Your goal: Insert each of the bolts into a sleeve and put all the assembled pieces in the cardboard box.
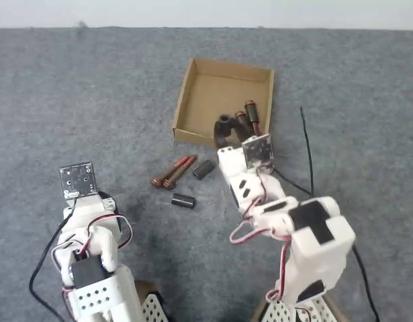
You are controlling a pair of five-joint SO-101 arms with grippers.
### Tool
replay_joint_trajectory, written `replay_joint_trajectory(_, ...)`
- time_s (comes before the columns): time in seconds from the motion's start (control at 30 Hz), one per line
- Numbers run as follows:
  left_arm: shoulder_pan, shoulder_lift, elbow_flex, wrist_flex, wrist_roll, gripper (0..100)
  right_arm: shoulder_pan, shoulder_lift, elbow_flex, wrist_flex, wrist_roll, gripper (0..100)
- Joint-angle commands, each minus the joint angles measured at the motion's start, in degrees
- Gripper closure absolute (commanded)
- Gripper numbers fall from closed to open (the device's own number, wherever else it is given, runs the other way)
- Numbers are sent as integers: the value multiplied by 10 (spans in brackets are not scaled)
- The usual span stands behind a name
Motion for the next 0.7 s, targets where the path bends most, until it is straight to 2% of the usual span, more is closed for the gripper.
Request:
replay_joint_trajectory(0.0, 1, -15, -8, -1, -5, 988, -22, -74, 47, -16, -11, 992)
replay_joint_trajectory(0.43, 1, -15, -8, -1, -5, 988, -57, -174, 193, -20, -11, 992)
replay_joint_trajectory(0.67, 1, -15, -8, -2, -5, 988, -96, -262, 290, -66, -11, 992)
